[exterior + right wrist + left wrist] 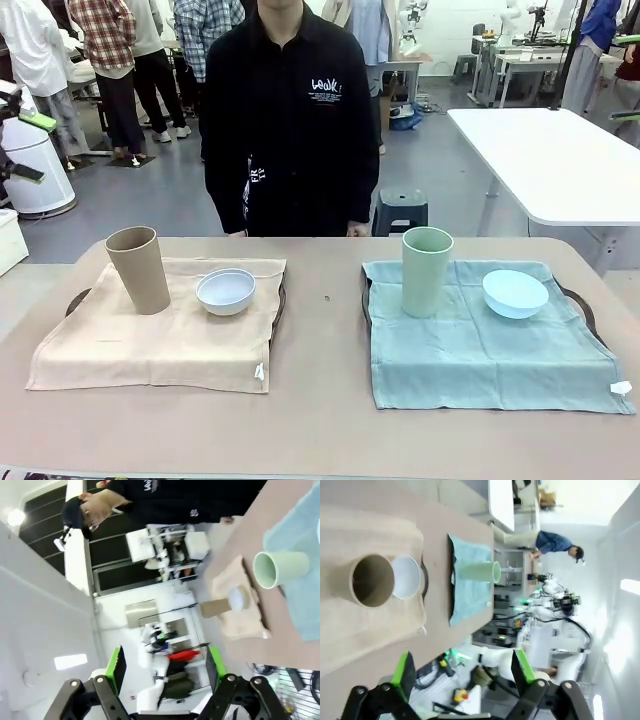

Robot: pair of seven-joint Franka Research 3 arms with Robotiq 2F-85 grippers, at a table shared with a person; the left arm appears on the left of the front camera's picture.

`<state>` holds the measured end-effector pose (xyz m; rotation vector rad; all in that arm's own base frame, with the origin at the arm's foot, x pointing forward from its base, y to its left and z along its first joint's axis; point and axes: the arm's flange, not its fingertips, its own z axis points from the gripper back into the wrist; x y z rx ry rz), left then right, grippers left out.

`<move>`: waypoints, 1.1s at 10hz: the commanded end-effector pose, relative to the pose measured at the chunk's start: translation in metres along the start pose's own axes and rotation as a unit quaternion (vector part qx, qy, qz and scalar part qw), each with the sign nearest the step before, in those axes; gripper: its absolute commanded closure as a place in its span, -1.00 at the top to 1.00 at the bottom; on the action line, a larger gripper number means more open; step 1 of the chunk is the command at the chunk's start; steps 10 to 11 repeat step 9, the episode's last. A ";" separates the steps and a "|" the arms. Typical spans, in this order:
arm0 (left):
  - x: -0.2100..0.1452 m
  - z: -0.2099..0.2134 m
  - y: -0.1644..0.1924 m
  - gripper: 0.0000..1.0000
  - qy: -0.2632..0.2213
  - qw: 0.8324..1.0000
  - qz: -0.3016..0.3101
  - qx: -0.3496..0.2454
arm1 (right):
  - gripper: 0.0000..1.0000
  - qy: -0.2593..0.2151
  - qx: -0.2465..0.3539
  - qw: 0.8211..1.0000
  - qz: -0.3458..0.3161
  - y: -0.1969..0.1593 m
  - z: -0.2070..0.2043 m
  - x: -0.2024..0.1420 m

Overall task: Set up a tray with a mat and arrange the tableware.
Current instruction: Place the Picnic Bowl and Reusable plastic cup back onto the Handle tray in front of the human's position.

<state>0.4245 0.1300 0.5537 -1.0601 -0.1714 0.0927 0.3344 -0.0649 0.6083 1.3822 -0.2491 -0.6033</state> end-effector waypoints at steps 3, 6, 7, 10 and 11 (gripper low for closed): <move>0.009 0.001 0.016 1.00 -0.001 0.999 0.026 -0.035 | 0.69 0.015 0.013 1.000 -0.007 -0.010 -0.010 0.004; 0.009 0.001 0.016 1.00 -0.001 0.999 0.026 -0.035 | 0.69 0.015 0.013 1.000 -0.007 -0.010 -0.010 0.004; 0.009 0.001 0.016 1.00 -0.001 0.999 0.026 -0.035 | 0.69 0.015 0.013 1.000 -0.007 -0.010 -0.010 0.004; 0.009 0.001 0.016 1.00 -0.001 0.999 0.026 -0.035 | 0.69 0.015 0.013 1.000 -0.007 -0.010 -0.010 0.004; 0.009 0.001 0.016 1.00 -0.001 0.999 0.026 -0.035 | 0.69 0.015 0.013 1.000 -0.007 -0.010 -0.010 0.004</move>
